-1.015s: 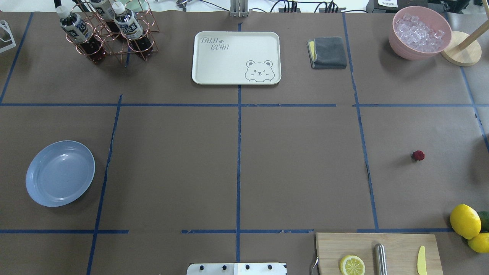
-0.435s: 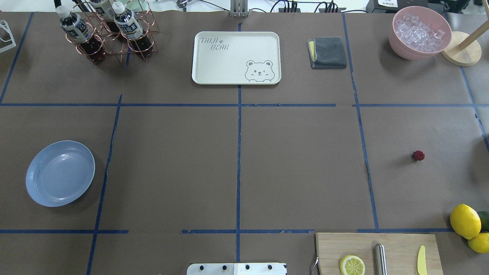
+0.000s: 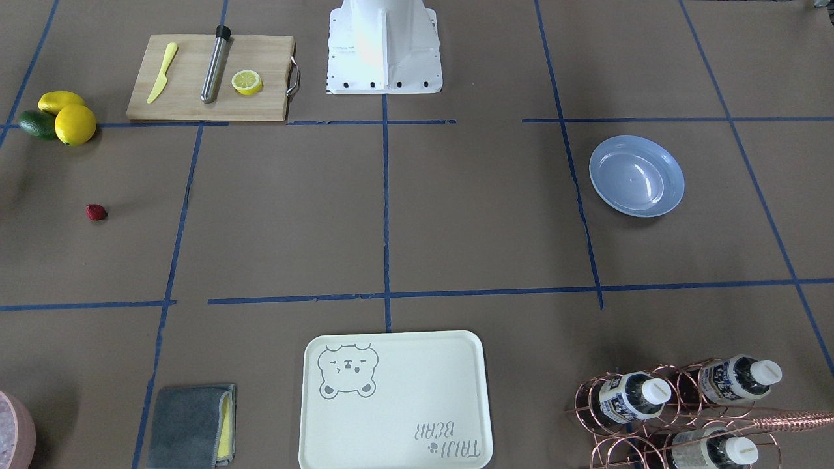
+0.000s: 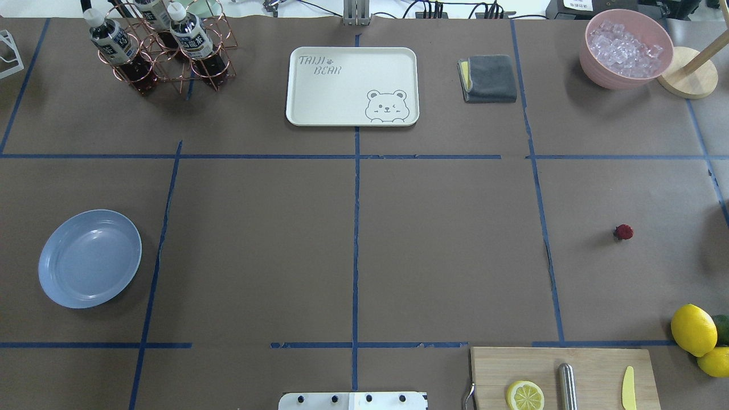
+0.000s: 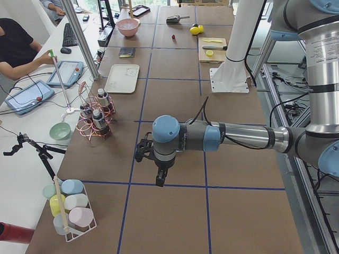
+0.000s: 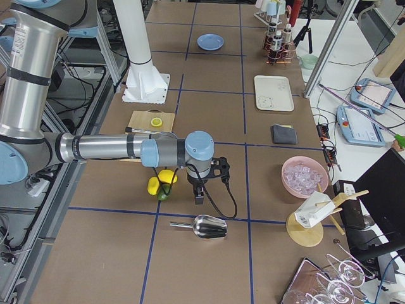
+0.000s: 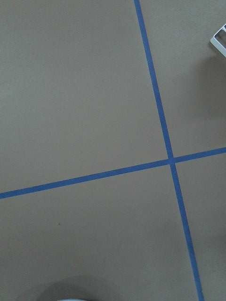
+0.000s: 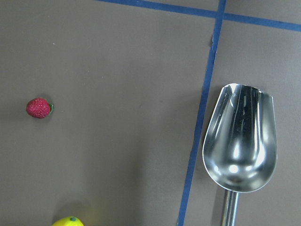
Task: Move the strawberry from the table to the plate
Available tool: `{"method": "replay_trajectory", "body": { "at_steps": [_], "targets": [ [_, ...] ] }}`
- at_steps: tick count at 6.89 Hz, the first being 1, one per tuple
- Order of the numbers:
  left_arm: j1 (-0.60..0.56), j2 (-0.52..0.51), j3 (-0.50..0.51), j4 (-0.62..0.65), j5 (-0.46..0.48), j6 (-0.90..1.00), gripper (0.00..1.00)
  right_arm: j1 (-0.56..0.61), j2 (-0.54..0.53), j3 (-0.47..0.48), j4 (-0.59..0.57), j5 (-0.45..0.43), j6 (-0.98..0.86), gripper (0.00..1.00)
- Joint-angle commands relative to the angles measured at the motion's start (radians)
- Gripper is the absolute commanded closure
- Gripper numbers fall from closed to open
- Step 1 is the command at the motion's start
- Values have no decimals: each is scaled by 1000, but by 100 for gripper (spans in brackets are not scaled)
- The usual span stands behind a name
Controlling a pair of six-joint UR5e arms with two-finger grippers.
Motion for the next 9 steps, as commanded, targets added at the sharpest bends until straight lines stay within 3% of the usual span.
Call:
{"method": "replay_trajectory", "body": {
  "at_steps": [1, 3, 5, 6, 8, 9],
  "targets": [
    [-1, 3, -5, -7, -48, 6, 0, 0, -2, 0, 1, 2, -1, 0],
    [5, 3, -11, -31, -148, 2, 0, 0, -4, 2, 1, 5, 1, 0],
    [113, 3, 5, -51, -165, -3, 0, 0, -5, 2, 1, 7, 1, 0],
    [198, 3, 43, -145, -167, -12, 0, 0, -5, 2, 1, 7, 1, 0],
    [348, 3, 96, -365, -153, -276, 0, 0, -13, 0, 3, 7, 1, 0],
    [399, 1, 169, -496, -138, -376, 0, 0, -13, 0, 3, 7, 1, 0]
  ]
}}
